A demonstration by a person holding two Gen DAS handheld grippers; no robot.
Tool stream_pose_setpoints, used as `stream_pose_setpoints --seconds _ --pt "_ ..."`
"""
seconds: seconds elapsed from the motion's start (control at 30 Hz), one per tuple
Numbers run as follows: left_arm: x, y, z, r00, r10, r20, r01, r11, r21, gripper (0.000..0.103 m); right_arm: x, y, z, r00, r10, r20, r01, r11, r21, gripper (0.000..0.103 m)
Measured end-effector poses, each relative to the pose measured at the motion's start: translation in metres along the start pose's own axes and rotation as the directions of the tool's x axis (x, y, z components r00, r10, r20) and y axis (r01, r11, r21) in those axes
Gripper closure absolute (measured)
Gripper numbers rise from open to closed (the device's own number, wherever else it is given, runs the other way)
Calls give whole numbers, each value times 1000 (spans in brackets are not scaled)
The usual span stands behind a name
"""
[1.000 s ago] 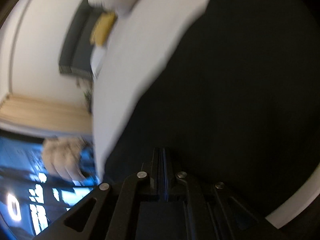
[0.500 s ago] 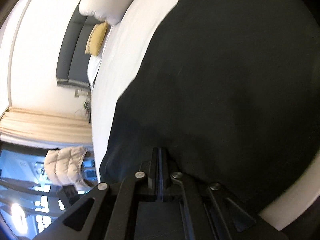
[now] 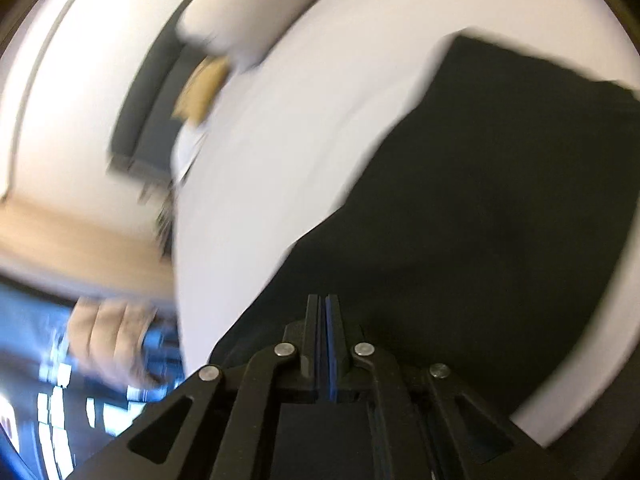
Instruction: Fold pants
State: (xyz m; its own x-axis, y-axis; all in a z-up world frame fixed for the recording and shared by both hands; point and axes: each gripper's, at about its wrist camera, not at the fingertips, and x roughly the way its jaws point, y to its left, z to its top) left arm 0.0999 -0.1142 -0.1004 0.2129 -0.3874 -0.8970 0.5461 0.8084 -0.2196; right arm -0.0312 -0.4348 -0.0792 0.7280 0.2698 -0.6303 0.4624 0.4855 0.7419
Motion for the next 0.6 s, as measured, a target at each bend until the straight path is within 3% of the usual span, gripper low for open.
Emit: stream_pose_setpoints --seconds 0.07,0.23,0.27,0.47,0.53,0.6 --pt "-3 3 -2 1000 0 -1 0 1000 0 90 30 21 -14 995 46 -85 -48 999 -20 99" --pt "-12 9 -12 1000 0 -3 0 1000 -13 90 85 69 -34 968 77 -240 -106 988 -110 99" --pt "-13 10 -13 1000 1 -4 -1 1000 -17 90 100 88 -35 958 89 -272 -125 985 -117 99" --pt "-13 7 -15 1000 12 -10 -12 1000 -22 90 164 112 -44 901 133 -412 -176 982 -68 99" --pt "-12 5 -15 1000 12 -12 -13 1000 -23 90 177 107 -50 886 100 -453 -157 984 -89 98" --pt "-7 0 -9 1000 15 -16 -15 1000 -24 90 196 117 -61 854 76 -514 -158 980 -118 98"
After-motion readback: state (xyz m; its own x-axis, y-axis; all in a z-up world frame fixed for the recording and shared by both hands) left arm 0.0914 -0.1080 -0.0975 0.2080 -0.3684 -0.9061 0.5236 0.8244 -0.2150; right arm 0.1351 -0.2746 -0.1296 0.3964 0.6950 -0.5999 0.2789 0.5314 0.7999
